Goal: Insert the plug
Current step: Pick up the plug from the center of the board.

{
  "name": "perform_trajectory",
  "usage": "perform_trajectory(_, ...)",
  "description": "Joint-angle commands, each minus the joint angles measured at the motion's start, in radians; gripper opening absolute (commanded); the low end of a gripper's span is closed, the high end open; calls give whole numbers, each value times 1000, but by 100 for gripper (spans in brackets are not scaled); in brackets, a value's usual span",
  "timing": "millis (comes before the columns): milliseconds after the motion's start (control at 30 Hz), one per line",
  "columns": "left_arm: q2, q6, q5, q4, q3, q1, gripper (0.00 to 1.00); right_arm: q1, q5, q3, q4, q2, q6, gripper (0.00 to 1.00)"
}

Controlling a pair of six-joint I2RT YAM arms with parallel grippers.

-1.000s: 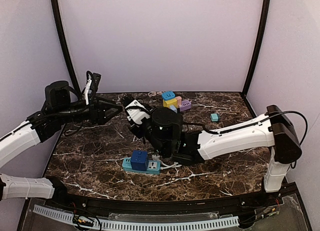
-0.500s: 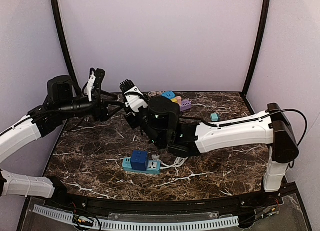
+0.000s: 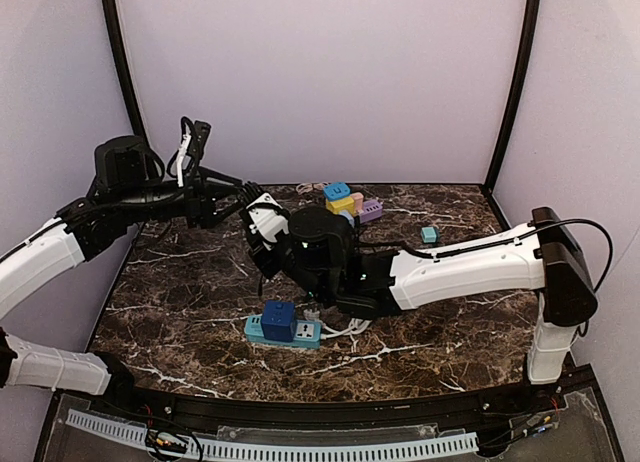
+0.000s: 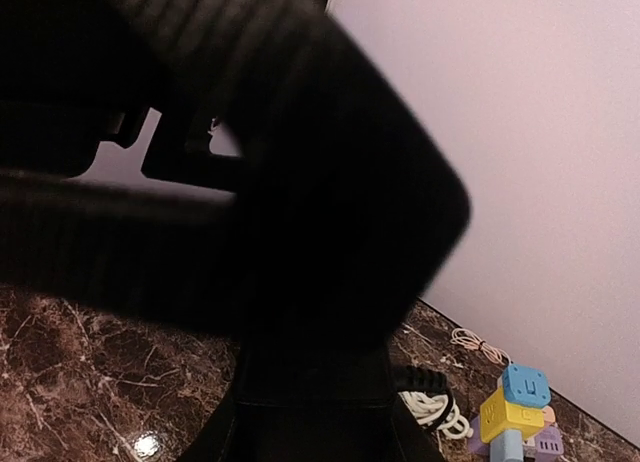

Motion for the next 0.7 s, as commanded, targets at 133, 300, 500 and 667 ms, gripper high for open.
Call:
perform_trajectory(133, 33, 58, -75, -70, 29, -52, 66, 3, 2, -5, 23, -16, 10, 0)
perform_trajectory(300, 53, 97, -102, -119, 16, -53, 61, 3, -5, -18, 37, -38, 8, 0)
perform_trajectory(500, 72, 140, -59, -153, 14, -63, 55, 4, 13, -20, 42, -37, -13, 0)
perform_trajectory(667, 93, 143, -22, -199, 18, -78, 51, 4, 19, -12, 51, -30, -27, 0)
